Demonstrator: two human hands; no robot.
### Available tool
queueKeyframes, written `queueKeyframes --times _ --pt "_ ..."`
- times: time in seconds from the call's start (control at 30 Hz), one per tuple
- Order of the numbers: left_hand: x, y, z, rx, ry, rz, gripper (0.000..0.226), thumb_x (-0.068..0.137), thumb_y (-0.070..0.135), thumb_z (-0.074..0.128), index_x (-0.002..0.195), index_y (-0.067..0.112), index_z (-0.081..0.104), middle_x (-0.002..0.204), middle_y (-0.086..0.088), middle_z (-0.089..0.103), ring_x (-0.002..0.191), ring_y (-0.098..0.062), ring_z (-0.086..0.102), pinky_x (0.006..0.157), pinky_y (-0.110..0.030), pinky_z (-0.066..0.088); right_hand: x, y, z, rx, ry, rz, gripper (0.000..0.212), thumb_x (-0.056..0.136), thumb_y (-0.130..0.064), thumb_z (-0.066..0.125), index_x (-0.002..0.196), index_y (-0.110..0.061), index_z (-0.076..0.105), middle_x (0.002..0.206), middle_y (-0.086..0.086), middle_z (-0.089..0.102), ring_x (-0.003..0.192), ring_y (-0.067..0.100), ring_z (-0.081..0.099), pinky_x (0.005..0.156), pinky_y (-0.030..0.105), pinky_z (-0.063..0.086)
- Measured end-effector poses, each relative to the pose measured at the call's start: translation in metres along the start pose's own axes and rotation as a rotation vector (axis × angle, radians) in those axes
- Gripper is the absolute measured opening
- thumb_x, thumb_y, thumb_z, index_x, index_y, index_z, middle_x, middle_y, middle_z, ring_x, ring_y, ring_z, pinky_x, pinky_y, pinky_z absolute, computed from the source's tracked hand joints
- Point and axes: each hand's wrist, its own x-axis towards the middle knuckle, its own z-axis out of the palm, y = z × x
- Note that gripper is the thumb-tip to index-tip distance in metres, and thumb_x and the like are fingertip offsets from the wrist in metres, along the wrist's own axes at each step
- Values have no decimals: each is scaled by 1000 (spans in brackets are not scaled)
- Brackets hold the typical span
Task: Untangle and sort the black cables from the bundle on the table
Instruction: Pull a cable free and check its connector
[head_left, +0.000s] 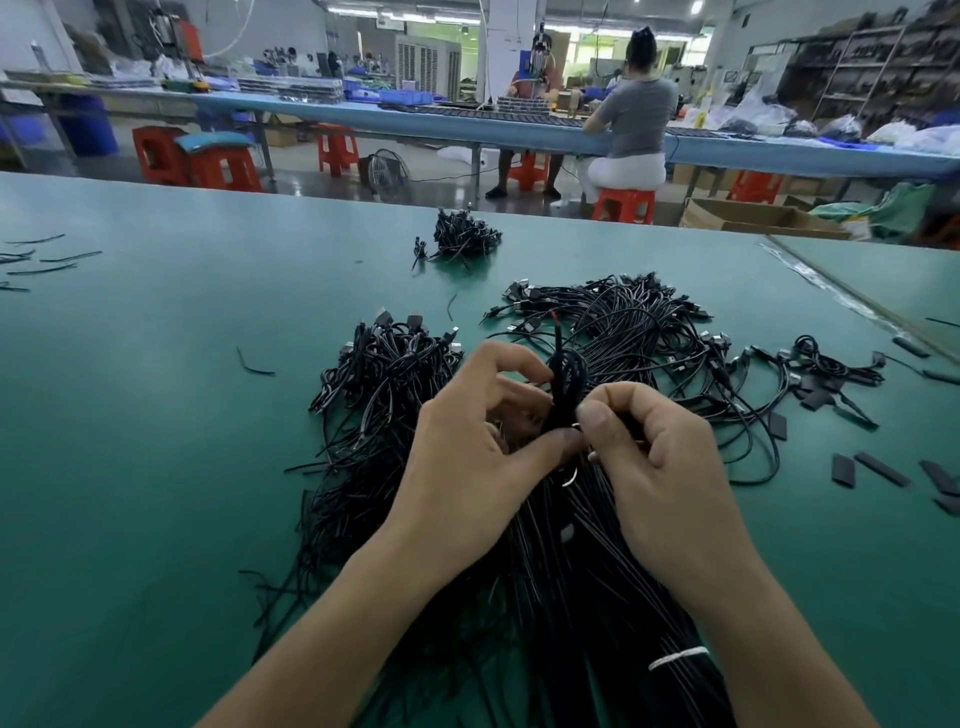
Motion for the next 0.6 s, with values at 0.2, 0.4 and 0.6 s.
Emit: queueKeyframes --times 0.2,0.4,0.6 --pt "3 1 -5 209 76 99 47 73 11 87 101 44 69 85 20 68 58 -2 45 56 -9 37 -3 2 9 -4 -18 46 20 99 -24 56 81 -22 64 61 -5 57 57 3 44 53 29 41" --pt "2 4 -3 303 116 267 37 76 -12 76 92 20 77 89 5 53 69 -2 52 61 -7 39 -4 0 17 293 -68 234 22 100 -11 54 83 -7 67 66 -4 60 65 12 50 65 38 45" --pt "0 10 -3 189 -10 282 26 77 13 54 93 15 75 97 3 61 94 -11 60 82 -18 46 -4 3 14 611 -142 414 23 97 -16 55 85 -6 71 81 13 63 74 25 54 67 34 47"
